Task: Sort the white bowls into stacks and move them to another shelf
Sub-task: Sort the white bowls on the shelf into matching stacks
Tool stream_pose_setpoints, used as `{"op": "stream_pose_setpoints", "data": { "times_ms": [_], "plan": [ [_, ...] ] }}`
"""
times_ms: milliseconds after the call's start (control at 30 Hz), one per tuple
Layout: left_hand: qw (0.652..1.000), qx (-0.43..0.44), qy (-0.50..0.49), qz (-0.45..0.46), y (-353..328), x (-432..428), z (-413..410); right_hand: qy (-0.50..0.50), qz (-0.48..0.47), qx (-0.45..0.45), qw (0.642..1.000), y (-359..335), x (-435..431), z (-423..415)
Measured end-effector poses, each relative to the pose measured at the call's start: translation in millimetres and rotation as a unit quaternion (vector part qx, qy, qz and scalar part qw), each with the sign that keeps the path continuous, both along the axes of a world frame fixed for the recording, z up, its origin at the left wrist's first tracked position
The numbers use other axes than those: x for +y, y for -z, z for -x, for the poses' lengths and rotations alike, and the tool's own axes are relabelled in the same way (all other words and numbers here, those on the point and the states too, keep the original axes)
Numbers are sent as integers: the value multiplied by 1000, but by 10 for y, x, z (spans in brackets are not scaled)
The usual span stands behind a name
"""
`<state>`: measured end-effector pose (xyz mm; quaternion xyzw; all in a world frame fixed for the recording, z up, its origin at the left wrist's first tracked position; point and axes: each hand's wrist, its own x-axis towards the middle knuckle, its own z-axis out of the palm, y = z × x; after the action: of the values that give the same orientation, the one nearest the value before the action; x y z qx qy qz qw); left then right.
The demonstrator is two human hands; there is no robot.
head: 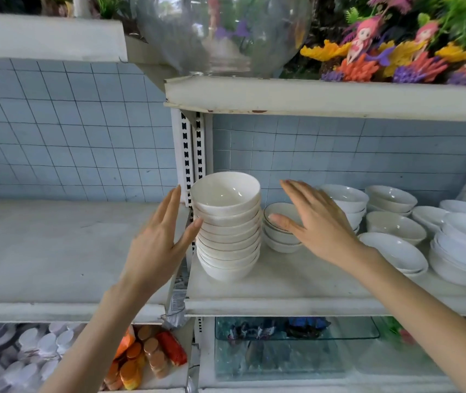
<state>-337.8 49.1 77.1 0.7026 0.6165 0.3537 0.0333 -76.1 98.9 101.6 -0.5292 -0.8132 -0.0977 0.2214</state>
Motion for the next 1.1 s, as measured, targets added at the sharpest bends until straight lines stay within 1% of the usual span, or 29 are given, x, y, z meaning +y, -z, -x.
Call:
{"op": "stream_pose_setpoints", "data": {
  "times_ms": [67, 100, 200, 267, 333, 467, 567, 633, 800, 967, 1100],
  "plan": [
    [996, 80, -33, -13, -1, -82, 31, 48, -9, -45, 998, 41, -84, -118],
    [993, 107, -43, -19, 8, -120, 45, 73, -5, -61, 995, 60, -138, -186],
    [988, 146, -52, -26, 59, -209, 57, 128, -6, -93, 987, 92, -334, -399],
    [985, 162, -51, -30, 70, -270, 5, 156, -3, -95, 983, 103, -475, -544],
    [984, 166, -44, -34, 78, -330, -75, 176, 13, -80, 981, 125, -608, -695],
    [984, 171, -29, -36, 72, -428, -278, 212, 15, -65, 975, 224, -810, -1006],
    [983, 183, -15, -32, 115, -487, -432, 240, 63, -64, 967, 293, -927, -1240],
    [981, 194, -1, -24, 184, -534, -577, 251, 83, -47, 963, 342, -1004, -1443],
    [976, 217, 22, 14, 382, -559, -1061, 261, 68, -45, 962, 420, -1104, -1968],
    [983, 179, 34, 36, 364, -529, -1729, 242, 63, -28, 968, 352, -1117, -2520],
    [986, 163, 27, 29, 363, -511, -2293, 219, 60, -2, 974, 221, -1071, -2991]
  ]
}}
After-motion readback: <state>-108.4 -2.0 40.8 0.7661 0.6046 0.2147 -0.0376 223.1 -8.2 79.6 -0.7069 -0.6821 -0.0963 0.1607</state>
